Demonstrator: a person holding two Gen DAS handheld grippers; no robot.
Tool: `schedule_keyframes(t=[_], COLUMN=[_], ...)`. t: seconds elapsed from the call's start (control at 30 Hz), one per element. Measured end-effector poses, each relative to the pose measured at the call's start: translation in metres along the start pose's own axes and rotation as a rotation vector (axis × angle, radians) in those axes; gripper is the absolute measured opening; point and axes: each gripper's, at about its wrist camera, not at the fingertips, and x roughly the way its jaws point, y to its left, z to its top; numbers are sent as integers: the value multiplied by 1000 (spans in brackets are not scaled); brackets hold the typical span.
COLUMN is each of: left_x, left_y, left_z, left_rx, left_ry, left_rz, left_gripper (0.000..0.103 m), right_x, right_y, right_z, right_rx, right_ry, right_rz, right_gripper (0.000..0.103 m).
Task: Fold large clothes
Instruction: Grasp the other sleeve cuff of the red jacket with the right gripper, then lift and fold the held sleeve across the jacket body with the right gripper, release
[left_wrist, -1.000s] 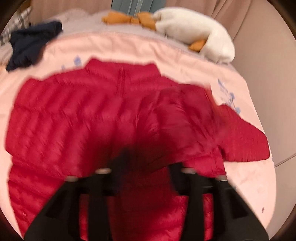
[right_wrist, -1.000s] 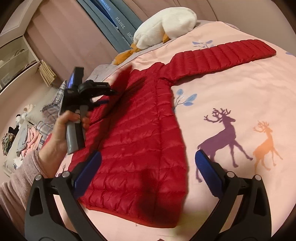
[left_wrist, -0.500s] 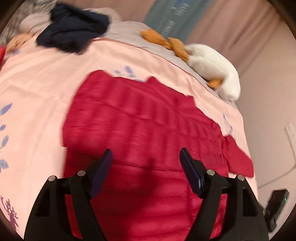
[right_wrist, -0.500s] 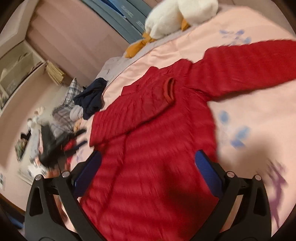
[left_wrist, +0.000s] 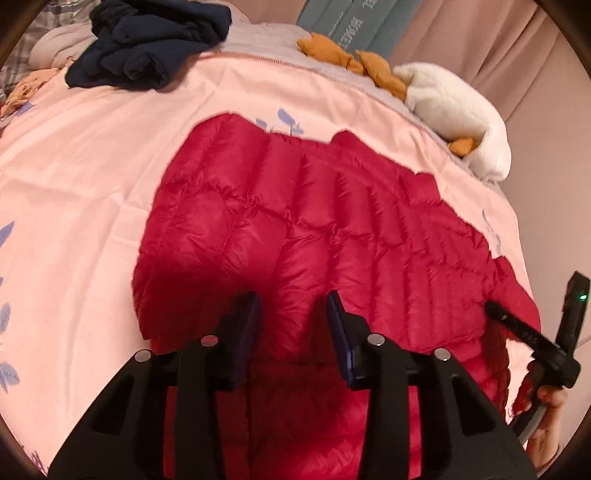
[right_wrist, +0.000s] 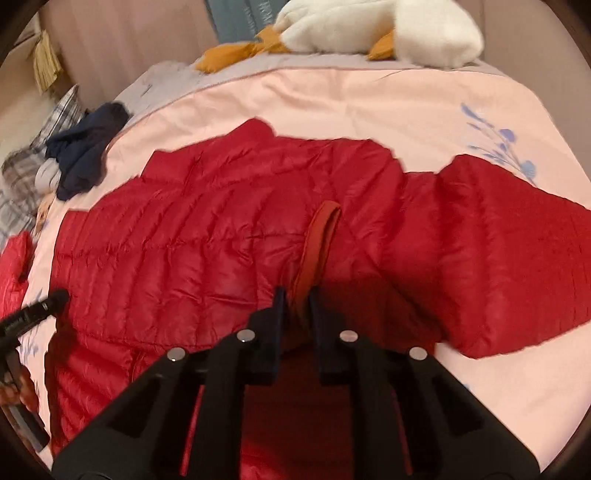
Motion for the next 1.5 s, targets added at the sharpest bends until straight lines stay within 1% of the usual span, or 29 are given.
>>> schedule_keyframes(t=[0.1,0.17,0.2,0.23,0.3,0.33,0.37,0.43,0.47,0.5,0.53,0.57,0.63,0.67,0.7,0.73,0.77,0.8,0.83,0.87,0.93,1.03,1.1,1.17,1.23,1.27,1.33,1.47,1.5], left_x=[10,14,13,10,4,-2,-5,-8,-4,3,12,17,21,19,17,13,5,-1,-10,-17,-35,-54,-66,-73,-78,-80,-83,-87,-87], left_y=[4,1,-2,-6,-12,-16,-19,-26,-29,-30,-31,-31,-35,-36,-36,-37,-38,-39,-41,-43,-44,-42,-38,-32,-24,-23,-18,-15,-13], left_z=[-2,-3,-3,-3,-3,-4,-5,-7,-9,-12,-14,-15,-15,-14,-13,-12,-13,-14,-17,-20,-31,-48,-61,-73,-84,-87,-92,-96,-95], left_rx=[-16,-6,3,12,34,56,71,105,120,122,123,127,137,130,117,103,90,85,85,87,89,70,46,12,-23,-35,-69,-120,-126], left_ry=[25,30,30,30,19,0,-13,-35,-25,-1,30,42,51,55,58,57,49,41,26,14,-10,-23,-30,-26,-20,-17,-17,-33,-33], left_rz=[-12,15,33,47,60,73,80,102,118,134,155,163,190,193,188,177,160,146,123,111,68,20,-9,-26,-41,-48,-58,-60,-62], left_gripper=[39,39,39,39,39,39,40,43,46,46,47,49,50,52,55,62,66,67,73,76,76,76,76,76,76,76,76,76,76], right_x=[16,10,0,-8,-34,-39,-41,-31,-16,1,8,11,3,-4,-18,-28,-43,-57,-66,-77,-94,-113,-120,-123,-119,-117,-110,-103,-100], right_y=[-4,-2,-4,-4,3,6,10,17,19,18,16,14,7,2,-9,-17,-33,-55,-74,-103,-165,-254,-301,-333,-353,-363,-369,-379,-382], right_z=[-5,-6,-4,-4,-4,-6,-8,-10,-13,-16,-18,-19,-16,-15,-14,-14,-15,-17,-19,-22,-32,-53,-66,-76,-81,-82,-80,-70,-67], right_rx=[-17,-15,5,12,-26,-47,-67,-89,-97,-94,-89,-87,-55,-32,0,17,45,85,122,187,338,550,672,754,807,834,866,896,907], right_ry=[30,21,5,-20,-132,-153,-152,-93,-31,23,34,23,16,12,-16,-45,-85,-112,-126,-142,-166,-196,-210,-226,-240,-250,-277,-318,-328], right_rz=[-14,-22,-38,-55,-68,-46,-15,30,31,15,27,42,83,120,177,191,195,198,202,200,165,96,81,66,58,71,90,83,78], right_gripper=[15,16,22,31,37,41,43,46,47,48,49,49,50,54,63,70,72,73,73,73,74,74,75,75,75,74,72,72,69])
